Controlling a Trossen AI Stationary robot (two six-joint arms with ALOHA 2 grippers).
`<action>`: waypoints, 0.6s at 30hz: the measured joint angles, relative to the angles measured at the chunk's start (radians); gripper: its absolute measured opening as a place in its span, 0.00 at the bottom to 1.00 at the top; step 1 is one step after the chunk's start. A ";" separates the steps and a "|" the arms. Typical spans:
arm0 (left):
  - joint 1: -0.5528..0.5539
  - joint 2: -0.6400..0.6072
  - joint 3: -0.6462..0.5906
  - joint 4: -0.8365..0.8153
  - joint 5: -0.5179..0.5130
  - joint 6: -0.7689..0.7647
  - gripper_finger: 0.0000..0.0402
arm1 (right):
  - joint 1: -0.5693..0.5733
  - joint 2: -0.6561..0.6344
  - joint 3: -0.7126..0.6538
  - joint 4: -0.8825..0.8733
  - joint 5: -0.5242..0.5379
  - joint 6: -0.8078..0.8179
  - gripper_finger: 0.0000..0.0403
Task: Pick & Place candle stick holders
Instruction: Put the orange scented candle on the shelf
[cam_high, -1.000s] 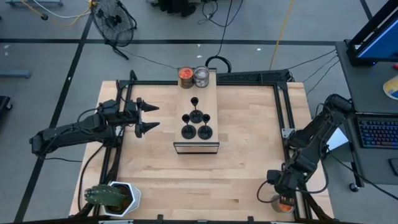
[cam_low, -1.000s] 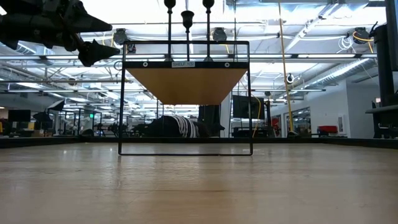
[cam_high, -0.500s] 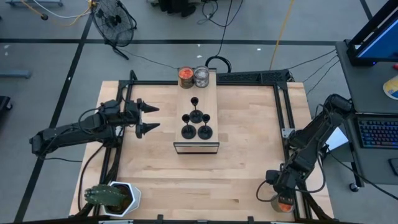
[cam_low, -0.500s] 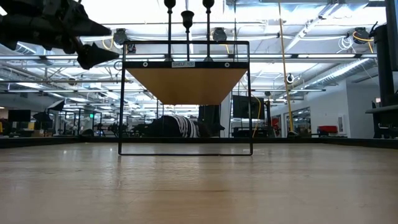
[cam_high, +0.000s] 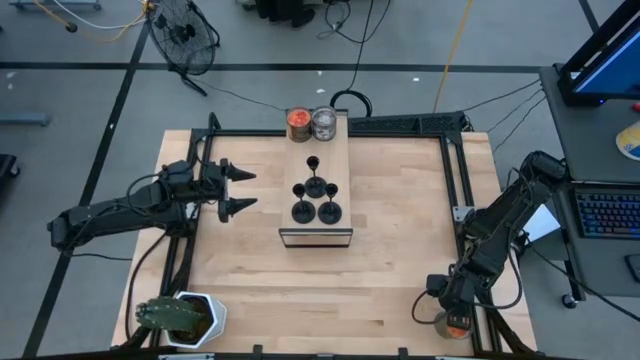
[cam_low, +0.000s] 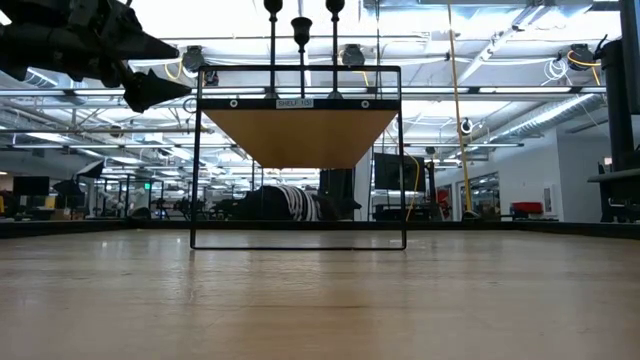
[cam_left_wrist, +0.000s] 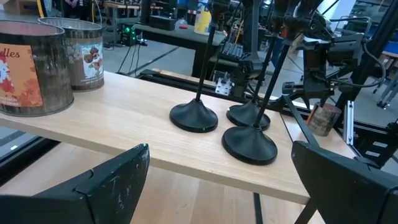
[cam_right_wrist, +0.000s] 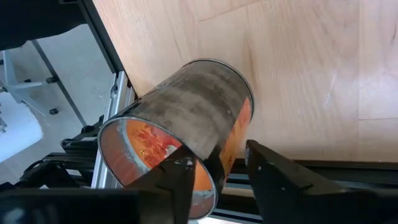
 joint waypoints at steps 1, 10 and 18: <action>0.000 0.000 0.000 -0.001 0.000 0.000 0.99 | 0.000 0.000 0.000 0.000 0.000 0.000 0.32; 0.000 0.000 0.000 -0.003 0.000 0.010 0.99 | 0.000 0.000 0.000 -0.003 0.001 0.019 0.07; 0.000 0.000 0.000 -0.022 0.000 0.011 0.99 | -0.023 0.001 -0.001 -0.015 0.007 0.056 0.01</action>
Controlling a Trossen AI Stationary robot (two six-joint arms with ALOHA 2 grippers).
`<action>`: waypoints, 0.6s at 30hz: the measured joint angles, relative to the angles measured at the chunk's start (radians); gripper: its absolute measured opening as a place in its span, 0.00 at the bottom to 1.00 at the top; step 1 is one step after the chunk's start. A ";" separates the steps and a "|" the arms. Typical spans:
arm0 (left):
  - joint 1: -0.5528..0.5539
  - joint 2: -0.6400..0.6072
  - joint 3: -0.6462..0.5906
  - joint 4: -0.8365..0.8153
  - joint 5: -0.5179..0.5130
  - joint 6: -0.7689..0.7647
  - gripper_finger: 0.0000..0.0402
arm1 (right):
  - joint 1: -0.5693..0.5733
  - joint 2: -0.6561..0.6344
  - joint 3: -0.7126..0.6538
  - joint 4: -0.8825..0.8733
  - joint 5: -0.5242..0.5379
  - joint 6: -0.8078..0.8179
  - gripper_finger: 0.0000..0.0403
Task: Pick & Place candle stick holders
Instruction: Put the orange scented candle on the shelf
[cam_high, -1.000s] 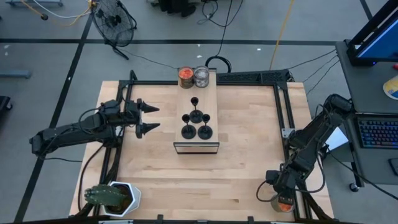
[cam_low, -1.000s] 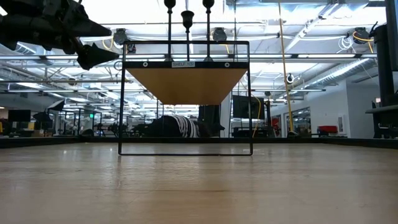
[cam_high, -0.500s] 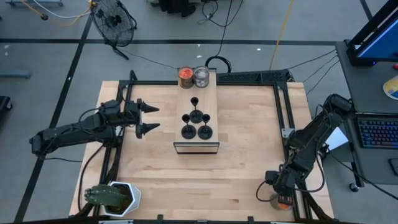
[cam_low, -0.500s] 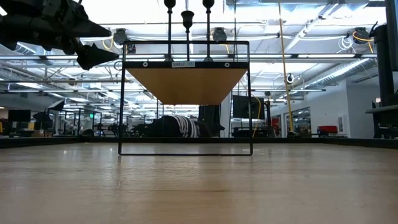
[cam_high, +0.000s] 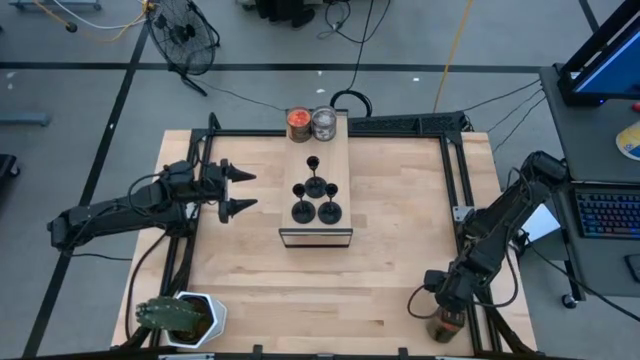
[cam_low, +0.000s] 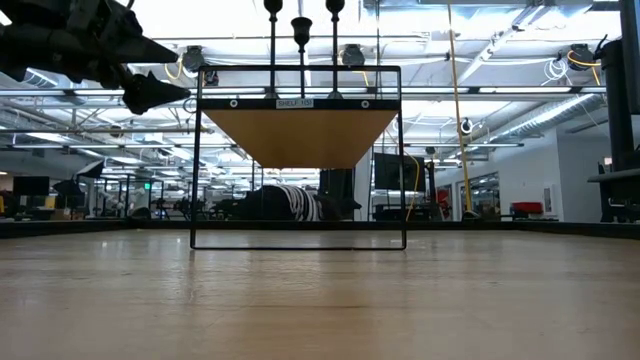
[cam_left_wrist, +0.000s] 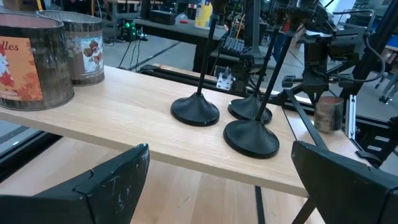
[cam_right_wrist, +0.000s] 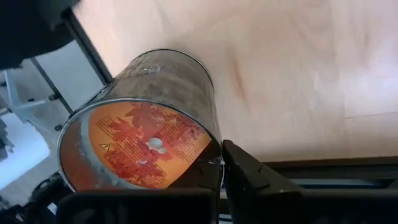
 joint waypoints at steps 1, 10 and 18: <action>0.000 0.000 0.000 -0.003 0.000 -0.001 0.99 | -0.008 0.000 0.000 -0.004 0.001 0.000 0.01; 0.000 0.000 0.000 -0.004 0.001 -0.014 0.99 | -0.128 0.000 0.000 -0.008 0.005 -0.058 0.00; 0.000 0.000 0.000 -0.003 0.002 -0.024 0.99 | -0.283 0.000 0.043 -0.020 0.039 -0.254 0.00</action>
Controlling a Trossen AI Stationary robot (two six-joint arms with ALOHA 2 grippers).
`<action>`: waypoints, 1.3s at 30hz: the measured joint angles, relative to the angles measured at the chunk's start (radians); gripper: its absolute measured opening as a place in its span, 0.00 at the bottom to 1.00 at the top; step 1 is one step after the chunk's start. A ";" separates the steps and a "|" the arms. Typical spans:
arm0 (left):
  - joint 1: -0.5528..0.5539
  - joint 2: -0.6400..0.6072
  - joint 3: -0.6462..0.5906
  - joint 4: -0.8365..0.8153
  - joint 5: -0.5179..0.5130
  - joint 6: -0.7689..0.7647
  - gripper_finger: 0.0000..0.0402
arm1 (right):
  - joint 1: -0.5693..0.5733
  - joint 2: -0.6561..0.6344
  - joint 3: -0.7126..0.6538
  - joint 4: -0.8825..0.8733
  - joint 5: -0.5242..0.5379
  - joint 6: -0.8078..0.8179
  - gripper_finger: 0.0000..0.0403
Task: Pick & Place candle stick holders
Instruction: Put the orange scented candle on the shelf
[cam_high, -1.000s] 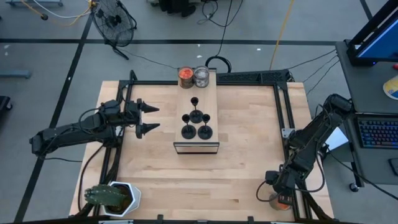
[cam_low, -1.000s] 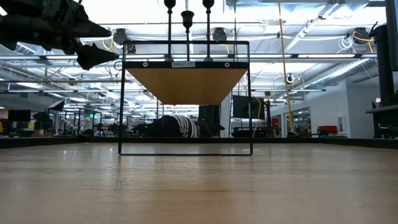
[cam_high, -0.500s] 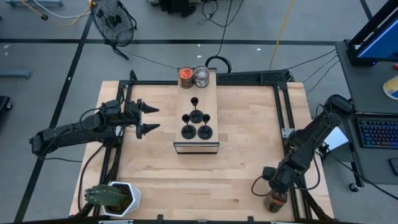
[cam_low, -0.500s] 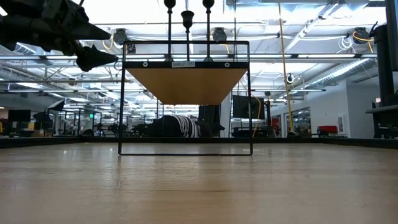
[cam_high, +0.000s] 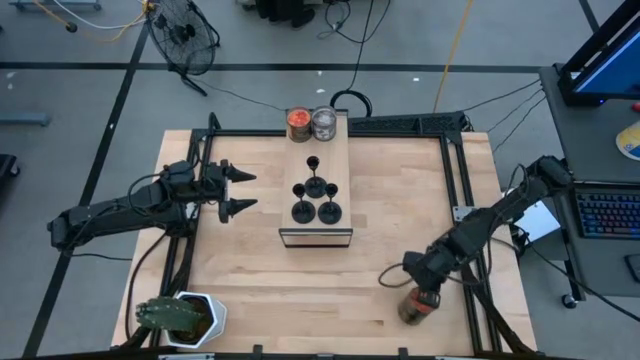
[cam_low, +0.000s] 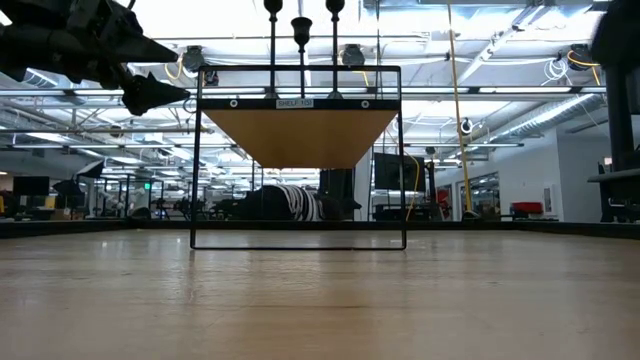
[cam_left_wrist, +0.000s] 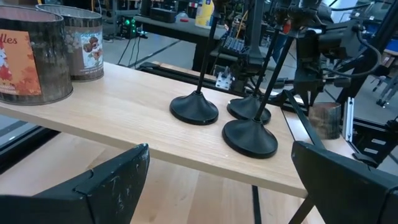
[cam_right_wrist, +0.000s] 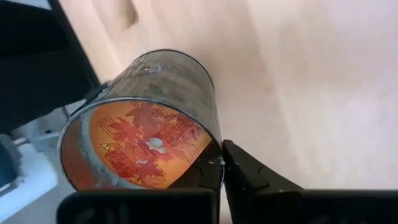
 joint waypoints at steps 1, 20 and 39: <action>0.000 0.000 0.000 0.000 0.000 -0.002 0.99 | -0.020 0.000 0.013 -0.021 0.007 -0.029 0.00; 0.000 0.000 0.000 0.001 -0.001 -0.006 0.99 | -0.503 0.000 0.484 -0.645 0.298 -0.645 0.00; 0.000 0.000 0.000 0.001 -0.002 -0.080 0.99 | -1.064 0.034 0.670 -0.326 0.452 -1.208 0.00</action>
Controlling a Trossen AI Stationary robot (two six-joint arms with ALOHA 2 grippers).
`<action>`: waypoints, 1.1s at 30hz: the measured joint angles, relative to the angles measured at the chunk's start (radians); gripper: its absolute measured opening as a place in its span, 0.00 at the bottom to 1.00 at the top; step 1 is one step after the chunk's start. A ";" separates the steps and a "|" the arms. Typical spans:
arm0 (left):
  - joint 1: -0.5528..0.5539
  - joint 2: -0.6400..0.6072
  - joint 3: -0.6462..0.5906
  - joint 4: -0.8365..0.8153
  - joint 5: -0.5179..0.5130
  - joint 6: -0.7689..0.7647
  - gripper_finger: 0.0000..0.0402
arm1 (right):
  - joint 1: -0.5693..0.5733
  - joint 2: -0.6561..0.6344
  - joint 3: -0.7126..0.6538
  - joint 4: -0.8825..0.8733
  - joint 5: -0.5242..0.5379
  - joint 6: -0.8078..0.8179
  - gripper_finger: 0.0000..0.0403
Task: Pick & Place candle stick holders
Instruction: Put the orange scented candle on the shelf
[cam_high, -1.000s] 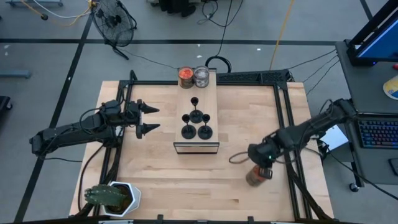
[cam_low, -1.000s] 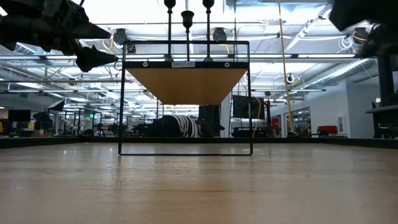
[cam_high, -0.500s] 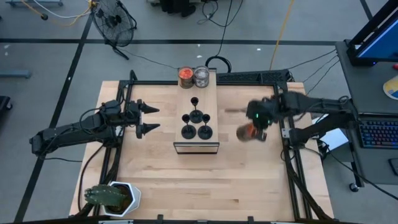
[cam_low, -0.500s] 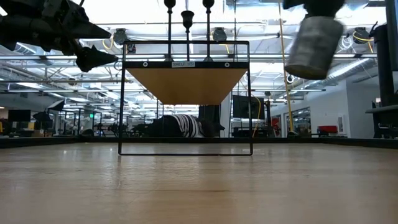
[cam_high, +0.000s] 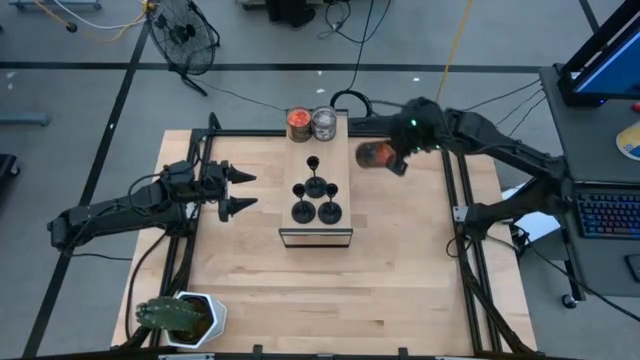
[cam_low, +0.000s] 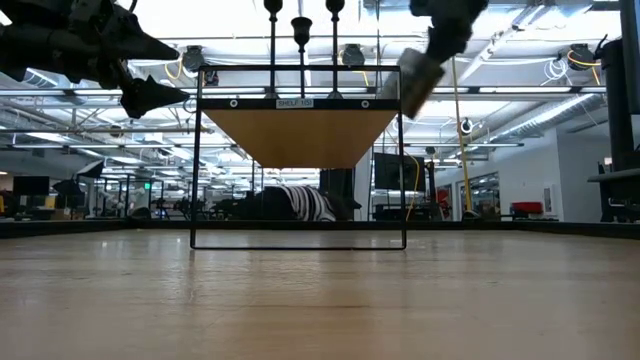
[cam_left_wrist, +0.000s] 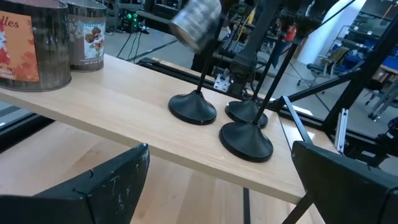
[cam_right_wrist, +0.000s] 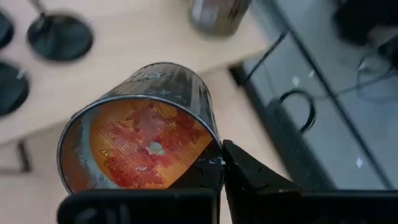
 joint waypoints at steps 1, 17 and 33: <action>0.000 0.000 0.000 0.000 0.000 -0.001 0.99 | -0.010 0.010 0.000 0.035 -0.003 -0.019 0.00; 0.000 0.000 0.000 0.000 -0.001 -0.007 0.99 | -0.122 0.327 0.354 0.088 -0.188 -0.116 0.00; 0.000 0.000 0.000 0.000 -0.001 -0.001 0.99 | -0.095 0.505 0.541 0.041 -0.290 -0.140 0.00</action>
